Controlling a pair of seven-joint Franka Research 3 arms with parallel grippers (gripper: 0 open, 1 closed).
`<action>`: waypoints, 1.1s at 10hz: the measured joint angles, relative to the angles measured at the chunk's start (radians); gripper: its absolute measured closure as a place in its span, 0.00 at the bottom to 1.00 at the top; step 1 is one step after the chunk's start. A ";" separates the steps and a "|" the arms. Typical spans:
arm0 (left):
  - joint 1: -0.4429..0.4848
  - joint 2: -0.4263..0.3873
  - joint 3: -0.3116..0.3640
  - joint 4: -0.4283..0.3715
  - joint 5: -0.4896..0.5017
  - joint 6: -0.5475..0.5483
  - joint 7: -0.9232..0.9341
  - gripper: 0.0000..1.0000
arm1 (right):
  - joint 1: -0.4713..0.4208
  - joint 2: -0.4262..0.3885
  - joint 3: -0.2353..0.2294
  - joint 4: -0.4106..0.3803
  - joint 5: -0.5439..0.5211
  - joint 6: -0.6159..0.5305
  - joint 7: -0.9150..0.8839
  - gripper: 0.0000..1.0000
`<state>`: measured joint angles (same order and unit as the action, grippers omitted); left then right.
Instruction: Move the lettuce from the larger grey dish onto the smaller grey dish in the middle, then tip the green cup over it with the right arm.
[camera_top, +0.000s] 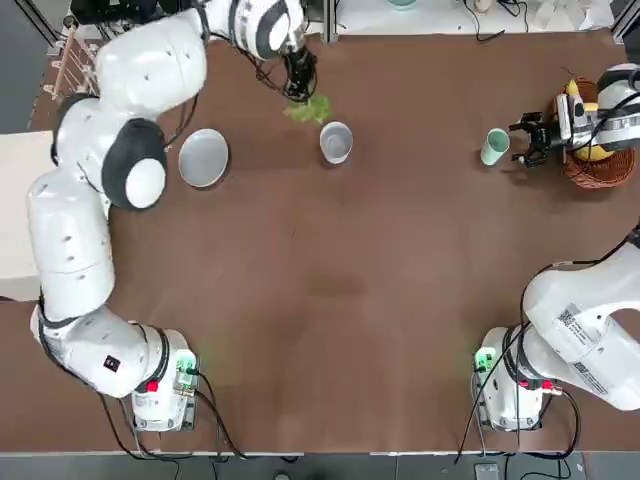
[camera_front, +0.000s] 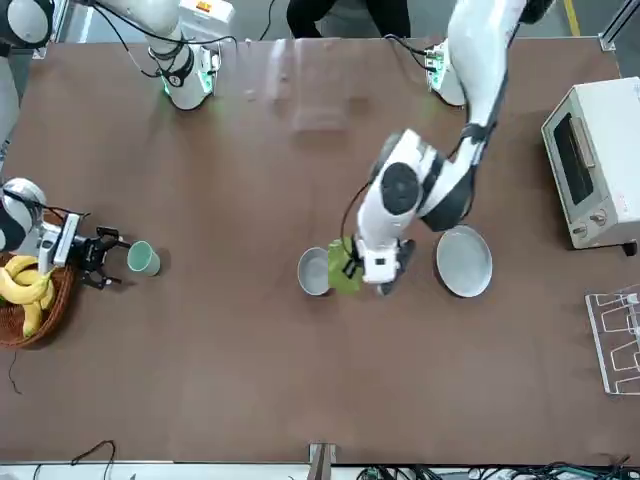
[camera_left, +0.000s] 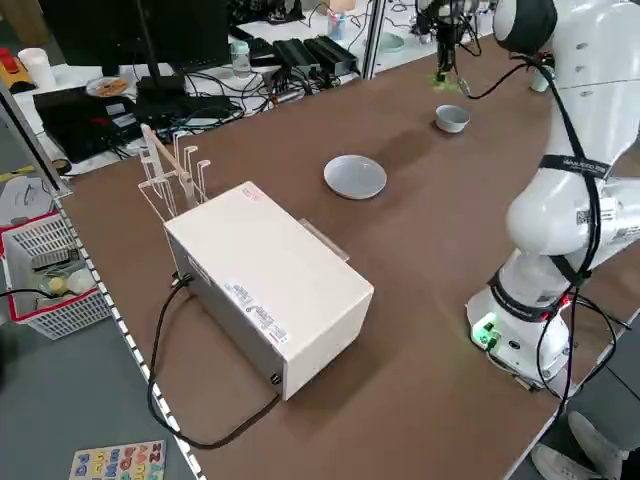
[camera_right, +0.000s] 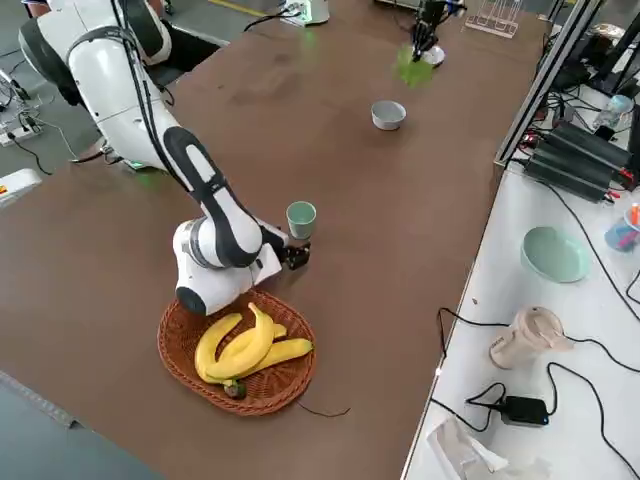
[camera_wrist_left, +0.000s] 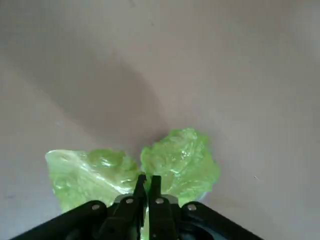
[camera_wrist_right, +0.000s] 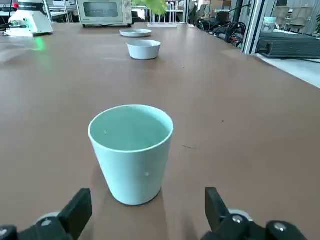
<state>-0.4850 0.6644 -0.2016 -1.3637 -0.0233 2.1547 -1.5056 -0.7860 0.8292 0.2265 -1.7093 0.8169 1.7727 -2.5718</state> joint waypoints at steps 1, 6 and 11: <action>-0.023 0.037 0.001 0.005 0.000 0.070 -0.028 0.95 | 0.001 0.004 0.000 -0.001 0.000 0.001 -0.014 0.00; -0.069 0.133 0.004 0.013 0.000 0.163 -0.033 0.95 | 0.002 0.018 0.001 -0.006 0.032 0.002 -0.038 0.00; -0.074 0.141 0.005 0.011 0.000 0.157 -0.033 0.94 | 0.032 0.022 0.002 -0.019 0.052 0.026 -0.041 0.00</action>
<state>-0.5593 0.8056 -0.1970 -1.3525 -0.0233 2.3118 -1.5383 -0.7536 0.8517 0.2283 -1.7278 0.8684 1.7984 -2.6127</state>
